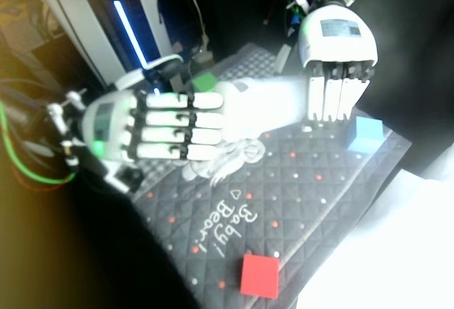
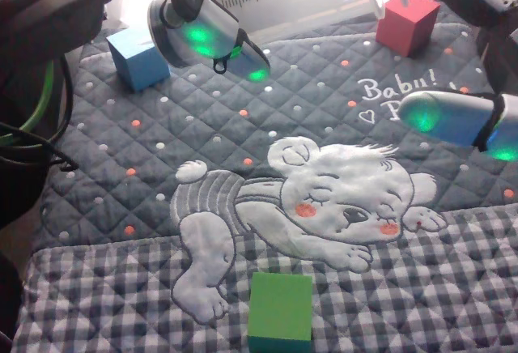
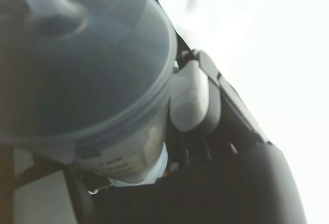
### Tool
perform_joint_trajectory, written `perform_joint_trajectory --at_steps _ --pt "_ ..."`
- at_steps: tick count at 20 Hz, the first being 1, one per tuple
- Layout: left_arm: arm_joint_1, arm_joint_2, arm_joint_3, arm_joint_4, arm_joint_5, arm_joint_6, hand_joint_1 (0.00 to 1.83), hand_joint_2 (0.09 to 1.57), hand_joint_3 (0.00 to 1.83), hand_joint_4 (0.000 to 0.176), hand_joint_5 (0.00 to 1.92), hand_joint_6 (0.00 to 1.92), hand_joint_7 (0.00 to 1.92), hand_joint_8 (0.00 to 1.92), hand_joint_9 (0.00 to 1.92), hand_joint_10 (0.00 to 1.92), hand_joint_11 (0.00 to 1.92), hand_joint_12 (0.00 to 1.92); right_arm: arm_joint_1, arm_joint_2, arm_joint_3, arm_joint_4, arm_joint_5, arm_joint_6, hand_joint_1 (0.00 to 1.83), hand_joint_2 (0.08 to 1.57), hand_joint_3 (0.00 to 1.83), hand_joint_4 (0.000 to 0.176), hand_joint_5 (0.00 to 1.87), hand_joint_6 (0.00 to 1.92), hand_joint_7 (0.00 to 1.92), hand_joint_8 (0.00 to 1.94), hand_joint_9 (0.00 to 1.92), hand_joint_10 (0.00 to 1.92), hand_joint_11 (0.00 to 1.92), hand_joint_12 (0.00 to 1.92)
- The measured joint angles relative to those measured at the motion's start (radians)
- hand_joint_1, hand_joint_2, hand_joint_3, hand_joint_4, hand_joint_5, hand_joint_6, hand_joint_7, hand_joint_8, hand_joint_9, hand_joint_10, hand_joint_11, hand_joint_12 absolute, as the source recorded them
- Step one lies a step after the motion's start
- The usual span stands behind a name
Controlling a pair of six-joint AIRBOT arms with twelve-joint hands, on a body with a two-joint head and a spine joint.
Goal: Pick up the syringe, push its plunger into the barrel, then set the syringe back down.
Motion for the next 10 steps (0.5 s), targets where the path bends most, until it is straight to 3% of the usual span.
perform_joint_trajectory --at_steps 5,7,10 --pt "0.008 0.001 0.000 0.018 0.018 -0.008 1.56 1.11 0.00 0.176 1.07 1.92 1.36 1.92 1.48 1.92 1.55 1.92 0.000 0.029 -0.004 -0.019 -0.030 0.000 0.12 0.89 0.00 0.000 0.21 0.00 0.22 0.00 0.19 0.00 0.18 0.01" --pt "0.013 0.007 0.000 0.019 0.032 -0.009 1.59 1.10 0.00 0.176 1.07 1.92 1.35 1.92 1.48 1.92 1.56 1.92 0.000 0.041 -0.010 -0.029 -0.036 0.000 0.10 0.91 0.00 0.017 0.22 0.01 0.21 0.01 0.19 0.00 0.18 0.01" --pt "0.024 0.016 0.000 0.028 0.057 -0.010 1.60 1.09 0.00 0.176 1.07 1.92 1.33 1.92 1.45 1.92 1.52 1.92 -0.001 0.067 -0.010 -0.030 -0.041 0.000 0.11 0.91 0.00 0.026 0.21 0.00 0.22 0.01 0.20 0.01 0.18 0.01"
